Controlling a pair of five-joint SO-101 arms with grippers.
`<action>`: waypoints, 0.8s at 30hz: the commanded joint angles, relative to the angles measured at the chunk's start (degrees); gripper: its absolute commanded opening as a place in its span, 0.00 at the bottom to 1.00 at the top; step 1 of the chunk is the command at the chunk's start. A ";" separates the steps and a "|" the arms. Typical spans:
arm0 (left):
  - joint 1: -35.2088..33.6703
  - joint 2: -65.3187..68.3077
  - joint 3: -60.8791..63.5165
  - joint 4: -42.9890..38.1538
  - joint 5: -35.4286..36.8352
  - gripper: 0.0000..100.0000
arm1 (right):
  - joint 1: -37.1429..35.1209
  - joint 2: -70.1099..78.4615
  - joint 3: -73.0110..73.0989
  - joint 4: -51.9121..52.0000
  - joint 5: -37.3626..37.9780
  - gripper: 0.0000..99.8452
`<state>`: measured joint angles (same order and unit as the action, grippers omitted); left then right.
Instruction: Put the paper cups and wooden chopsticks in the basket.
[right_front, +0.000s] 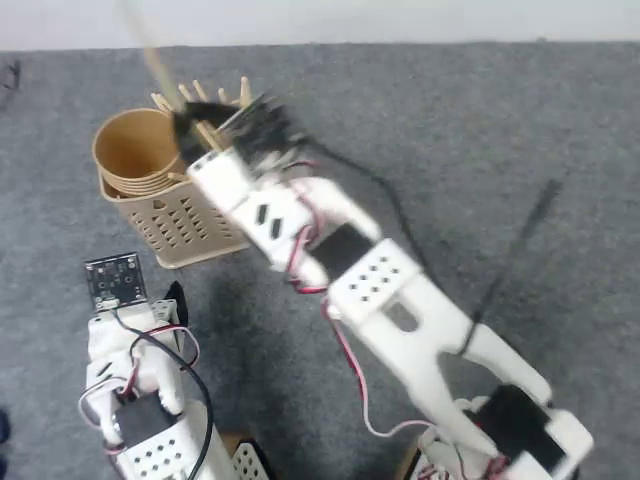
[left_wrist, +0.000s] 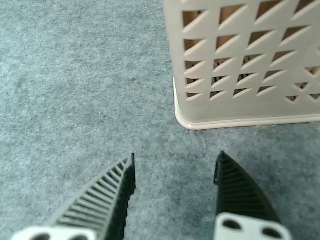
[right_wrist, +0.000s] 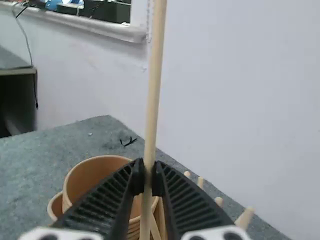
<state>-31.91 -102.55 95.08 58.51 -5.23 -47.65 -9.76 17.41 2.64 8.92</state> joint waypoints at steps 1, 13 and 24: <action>0.26 -0.62 -0.31 -0.79 -0.62 0.24 | 0.22 3.30 -0.26 -3.47 4.13 0.01; 0.44 -0.62 -0.31 -0.79 -0.62 0.24 | 5.05 6.20 -1.32 -6.73 4.04 0.01; 1.76 -0.62 -0.22 -0.79 -0.62 0.24 | 4.62 5.85 -5.54 -6.20 4.22 0.01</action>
<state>-31.38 -102.55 95.08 58.51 -5.23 -43.60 -3.69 15.21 -2.81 12.35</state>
